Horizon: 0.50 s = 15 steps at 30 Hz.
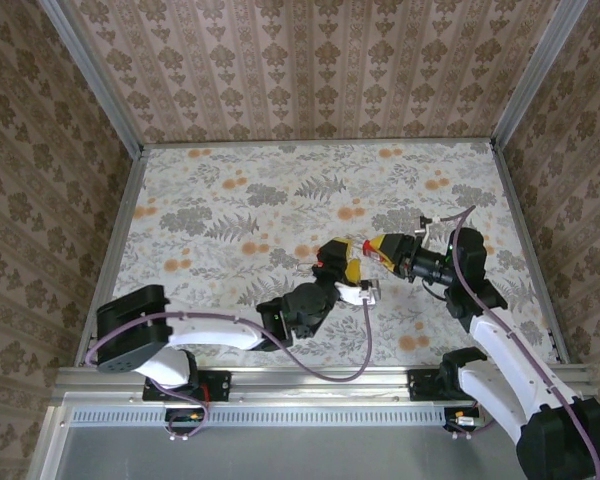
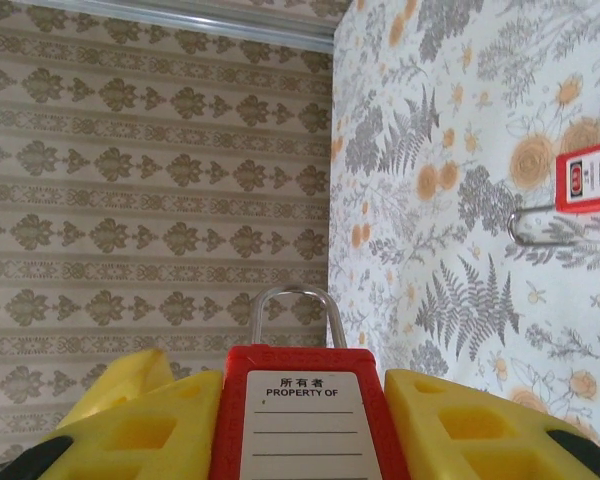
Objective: Unlock with the key
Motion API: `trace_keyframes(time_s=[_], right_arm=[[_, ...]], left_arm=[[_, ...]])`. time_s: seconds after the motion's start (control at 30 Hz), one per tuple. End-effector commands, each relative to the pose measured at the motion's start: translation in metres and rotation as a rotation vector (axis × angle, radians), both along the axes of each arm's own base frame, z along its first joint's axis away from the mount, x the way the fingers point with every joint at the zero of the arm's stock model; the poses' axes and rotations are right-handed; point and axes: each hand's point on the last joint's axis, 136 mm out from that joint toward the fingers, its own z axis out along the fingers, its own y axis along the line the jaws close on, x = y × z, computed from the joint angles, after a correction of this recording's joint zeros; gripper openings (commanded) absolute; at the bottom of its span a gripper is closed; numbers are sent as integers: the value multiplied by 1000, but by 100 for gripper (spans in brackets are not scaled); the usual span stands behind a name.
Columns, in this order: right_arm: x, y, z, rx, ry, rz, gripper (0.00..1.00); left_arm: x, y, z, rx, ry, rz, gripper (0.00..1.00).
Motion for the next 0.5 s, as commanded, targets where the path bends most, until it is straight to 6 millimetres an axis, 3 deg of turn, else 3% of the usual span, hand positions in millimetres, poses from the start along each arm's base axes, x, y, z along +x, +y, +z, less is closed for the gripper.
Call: trace_keyframes(time_s=[0.0, 0.07, 0.23, 0.33, 0.47], right_arm=[[0, -4, 20, -13, -60, 20, 22], [-1, -6, 23, -13, -64, 20, 22], [-6, -5, 23, -6, -58, 40, 22], [-10, -4, 20, -2, -52, 51, 22], [-14, -4, 13, 3, -36, 60, 22]], left_arm=[[-1, 21, -14, 15, 96, 11, 56], [6, 40, -10, -10, 141, 54, 41], [21, 71, -5, -157, 466, 51, 38], [25, 71, -8, -237, 663, 6, 40], [17, 56, -5, -317, 887, -110, 44]])
